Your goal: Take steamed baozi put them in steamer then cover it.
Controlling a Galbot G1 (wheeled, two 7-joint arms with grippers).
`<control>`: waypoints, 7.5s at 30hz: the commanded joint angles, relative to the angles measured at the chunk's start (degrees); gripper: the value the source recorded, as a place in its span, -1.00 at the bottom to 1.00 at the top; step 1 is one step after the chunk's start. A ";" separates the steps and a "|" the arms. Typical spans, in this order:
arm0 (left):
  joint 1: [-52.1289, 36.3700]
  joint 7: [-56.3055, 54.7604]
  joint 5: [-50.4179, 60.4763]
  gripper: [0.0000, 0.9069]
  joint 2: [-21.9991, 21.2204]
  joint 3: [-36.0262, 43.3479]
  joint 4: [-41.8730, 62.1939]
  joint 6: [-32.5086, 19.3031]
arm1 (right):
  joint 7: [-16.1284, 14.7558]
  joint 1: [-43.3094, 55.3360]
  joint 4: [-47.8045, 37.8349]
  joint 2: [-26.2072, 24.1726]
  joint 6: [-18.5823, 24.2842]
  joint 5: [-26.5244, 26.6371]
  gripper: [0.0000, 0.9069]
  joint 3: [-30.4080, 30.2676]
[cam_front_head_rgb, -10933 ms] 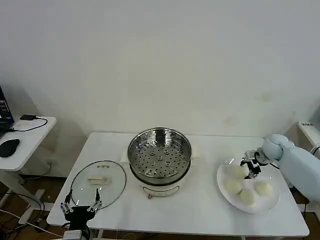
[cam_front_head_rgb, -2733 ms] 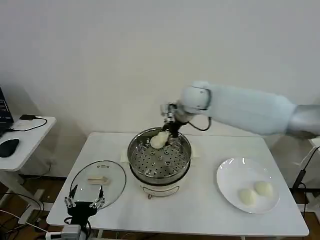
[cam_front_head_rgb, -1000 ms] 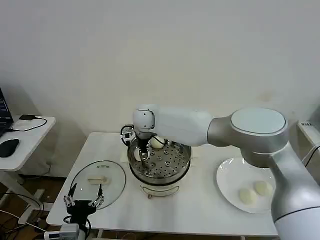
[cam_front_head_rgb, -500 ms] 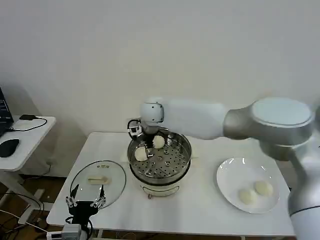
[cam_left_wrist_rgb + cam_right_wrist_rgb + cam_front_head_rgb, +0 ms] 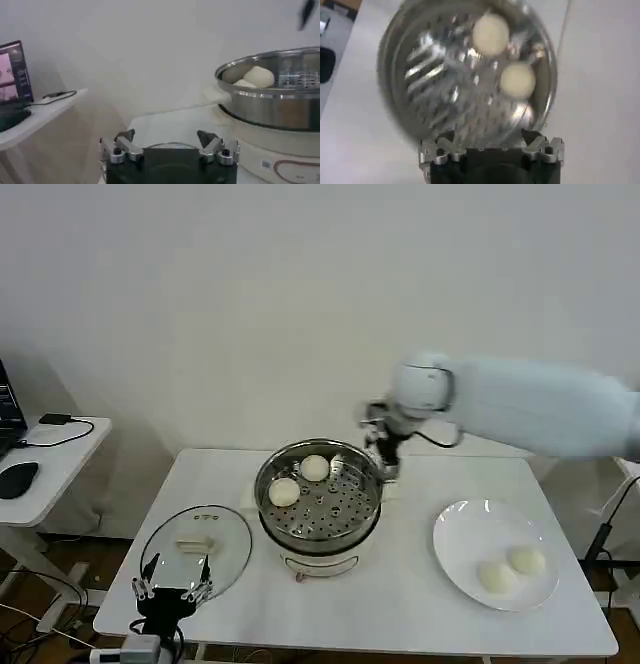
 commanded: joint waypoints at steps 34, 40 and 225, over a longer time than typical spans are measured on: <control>2.60 0.51 -1.97 1.00 0.05 -1.48 -0.38 0.24 | -7.75 -60.85 -1.34 -24.95 14.58 -30.22 1.00 49.23; 2.47 0.49 -1.93 1.00 -0.19 -1.38 -0.35 0.27 | -7.70 -61.47 -2.75 -24.11 14.24 -30.88 1.00 48.41; 0.16 1.61 -4.44 1.00 2.31 -0.80 -0.71 1.85 | -7.37 -65.56 -12.29 -25.23 14.18 -32.42 1.00 57.41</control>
